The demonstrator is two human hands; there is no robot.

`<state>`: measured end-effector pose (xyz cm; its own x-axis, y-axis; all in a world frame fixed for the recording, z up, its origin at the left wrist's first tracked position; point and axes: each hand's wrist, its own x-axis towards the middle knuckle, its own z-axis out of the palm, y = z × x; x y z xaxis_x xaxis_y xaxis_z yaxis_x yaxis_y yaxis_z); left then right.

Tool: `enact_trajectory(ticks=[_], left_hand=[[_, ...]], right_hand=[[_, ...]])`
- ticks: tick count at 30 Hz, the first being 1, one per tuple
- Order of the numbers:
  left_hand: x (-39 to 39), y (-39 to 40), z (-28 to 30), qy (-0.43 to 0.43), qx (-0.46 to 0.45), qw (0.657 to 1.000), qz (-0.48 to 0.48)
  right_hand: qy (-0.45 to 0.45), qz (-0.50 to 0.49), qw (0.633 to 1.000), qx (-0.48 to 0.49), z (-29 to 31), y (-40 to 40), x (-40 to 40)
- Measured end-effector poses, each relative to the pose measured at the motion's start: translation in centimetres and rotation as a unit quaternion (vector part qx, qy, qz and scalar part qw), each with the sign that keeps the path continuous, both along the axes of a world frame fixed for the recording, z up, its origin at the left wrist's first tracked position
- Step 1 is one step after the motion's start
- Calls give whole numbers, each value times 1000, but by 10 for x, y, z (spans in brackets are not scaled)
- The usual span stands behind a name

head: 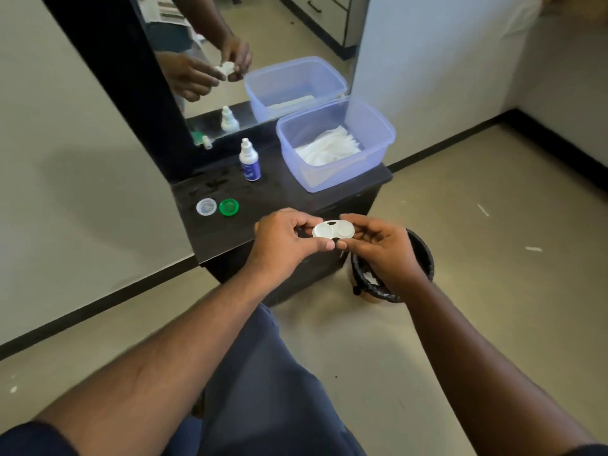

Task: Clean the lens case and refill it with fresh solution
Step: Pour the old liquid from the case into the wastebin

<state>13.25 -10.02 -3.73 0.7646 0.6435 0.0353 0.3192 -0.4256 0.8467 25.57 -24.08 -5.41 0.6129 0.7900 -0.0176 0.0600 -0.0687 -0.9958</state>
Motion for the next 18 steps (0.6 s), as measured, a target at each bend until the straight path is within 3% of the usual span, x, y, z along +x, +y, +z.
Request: enact_trajectory(ticks=[5, 9, 12, 18], left_hand=[[43, -7, 8, 51, -9, 990, -128], [86, 0, 11, 74, 123, 969, -200], [123, 4, 12, 80, 228, 934, -262], [152, 18, -20, 97, 334, 875, -338]], right_hand=[[54, -106, 993, 22, -12, -32, 31], [79, -174, 981, 23, -20, -57, 53], [97, -224, 969, 26, -33, -73, 74], [130, -297, 946, 15, -65, -87, 109]])
